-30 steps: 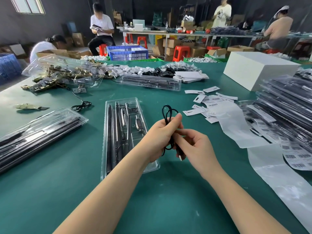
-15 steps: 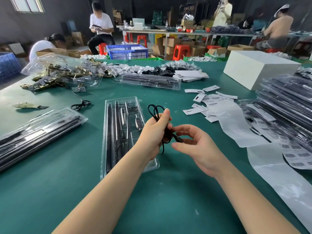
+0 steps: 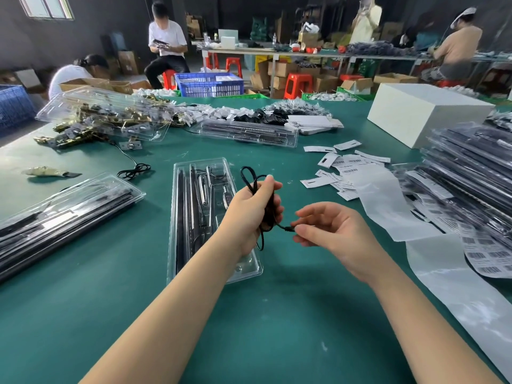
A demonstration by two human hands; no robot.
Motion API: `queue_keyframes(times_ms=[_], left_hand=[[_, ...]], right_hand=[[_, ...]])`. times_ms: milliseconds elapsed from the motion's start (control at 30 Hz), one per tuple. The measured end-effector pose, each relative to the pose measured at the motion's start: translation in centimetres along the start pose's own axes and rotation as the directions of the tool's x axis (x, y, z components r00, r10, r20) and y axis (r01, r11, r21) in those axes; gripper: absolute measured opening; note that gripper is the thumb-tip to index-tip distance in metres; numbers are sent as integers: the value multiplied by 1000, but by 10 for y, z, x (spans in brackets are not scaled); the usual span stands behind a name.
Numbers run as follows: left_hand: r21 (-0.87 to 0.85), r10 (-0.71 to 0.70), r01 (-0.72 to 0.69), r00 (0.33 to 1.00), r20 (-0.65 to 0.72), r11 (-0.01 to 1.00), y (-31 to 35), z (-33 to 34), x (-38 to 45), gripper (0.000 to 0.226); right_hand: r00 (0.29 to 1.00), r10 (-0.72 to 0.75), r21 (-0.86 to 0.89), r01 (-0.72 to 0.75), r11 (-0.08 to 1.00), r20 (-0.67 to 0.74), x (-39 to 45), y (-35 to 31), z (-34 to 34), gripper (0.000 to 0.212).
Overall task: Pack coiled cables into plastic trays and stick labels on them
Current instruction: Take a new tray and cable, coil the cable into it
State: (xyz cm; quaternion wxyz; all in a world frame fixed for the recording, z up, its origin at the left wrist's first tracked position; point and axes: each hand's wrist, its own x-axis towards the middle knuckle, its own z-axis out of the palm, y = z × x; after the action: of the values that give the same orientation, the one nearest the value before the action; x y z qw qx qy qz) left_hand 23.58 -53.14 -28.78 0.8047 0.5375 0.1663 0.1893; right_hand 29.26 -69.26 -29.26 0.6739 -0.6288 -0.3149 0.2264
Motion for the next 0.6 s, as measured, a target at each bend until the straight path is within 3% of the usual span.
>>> queue_keyframes(times_ms=[167, 267, 367, 467, 600], left_hand=[[-83, -36, 39, 999, 37, 996, 0, 3, -2, 26], [201, 53, -69, 995, 83, 977, -3, 5, -2, 33], [406, 73, -138, 982, 172, 903, -10, 9, -5, 35], [492, 2, -163, 950, 312, 855, -15, 14, -11, 41], [441, -69, -143, 899, 431, 886, -11, 9, -15, 47]], right_hand=[[996, 85, 21, -86, 996, 34, -1, -5, -6, 29], [996, 66, 158, -55, 986, -67, 1, -6, -7, 45], [993, 8, 222, 19, 975, -117, 2, -3, 0, 39], [986, -30, 203, 64, 977, -167, 3, 0, 5, 35], [970, -80, 176, 123, 977, -230, 5, 1, 3, 27]])
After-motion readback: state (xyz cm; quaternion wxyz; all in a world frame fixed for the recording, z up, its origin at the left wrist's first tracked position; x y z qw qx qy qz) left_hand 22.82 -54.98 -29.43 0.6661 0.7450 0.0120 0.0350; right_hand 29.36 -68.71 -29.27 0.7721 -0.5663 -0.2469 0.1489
